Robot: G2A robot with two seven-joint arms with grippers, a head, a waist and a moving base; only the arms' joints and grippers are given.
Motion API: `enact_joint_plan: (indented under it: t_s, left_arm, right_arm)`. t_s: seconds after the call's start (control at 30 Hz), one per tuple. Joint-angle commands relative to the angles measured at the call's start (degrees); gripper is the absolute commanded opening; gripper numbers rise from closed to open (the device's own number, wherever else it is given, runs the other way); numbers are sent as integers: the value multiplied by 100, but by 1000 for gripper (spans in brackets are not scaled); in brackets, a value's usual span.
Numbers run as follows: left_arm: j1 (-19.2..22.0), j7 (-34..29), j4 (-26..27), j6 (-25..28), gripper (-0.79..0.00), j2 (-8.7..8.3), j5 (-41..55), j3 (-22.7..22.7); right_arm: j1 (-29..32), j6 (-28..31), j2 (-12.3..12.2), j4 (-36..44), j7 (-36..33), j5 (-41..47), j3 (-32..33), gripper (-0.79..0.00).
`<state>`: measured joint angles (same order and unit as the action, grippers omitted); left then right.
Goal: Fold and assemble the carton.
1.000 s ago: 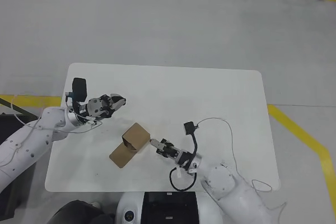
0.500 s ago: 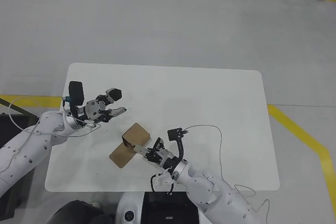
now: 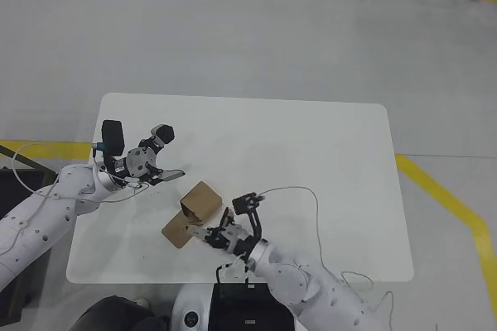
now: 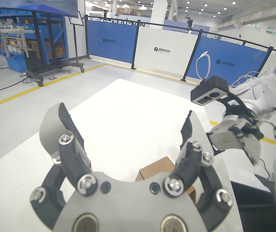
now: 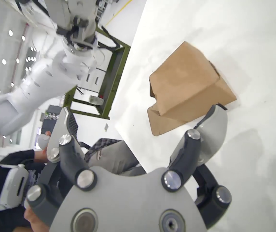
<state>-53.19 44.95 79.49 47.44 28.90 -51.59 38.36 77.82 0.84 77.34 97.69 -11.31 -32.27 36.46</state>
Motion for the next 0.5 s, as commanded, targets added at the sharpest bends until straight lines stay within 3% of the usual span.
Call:
enact_joint_plan:
  t_s: [0.0,0.33,0.47]
  left_arm:
    - [0,0,0,0,0,0,0,0]
    - [0,0,0,0,0,0,0,0]
    - [0,0,0,0,0,0,0,0]
  right_arm:
    - [-188,-166,62,-66,-184,-315,-210,0]
    - [-435,-1845,281,-123,-158,-1920,-687,0]
    - [-414,-2188,343,-123,-269,-2243,-794,0]
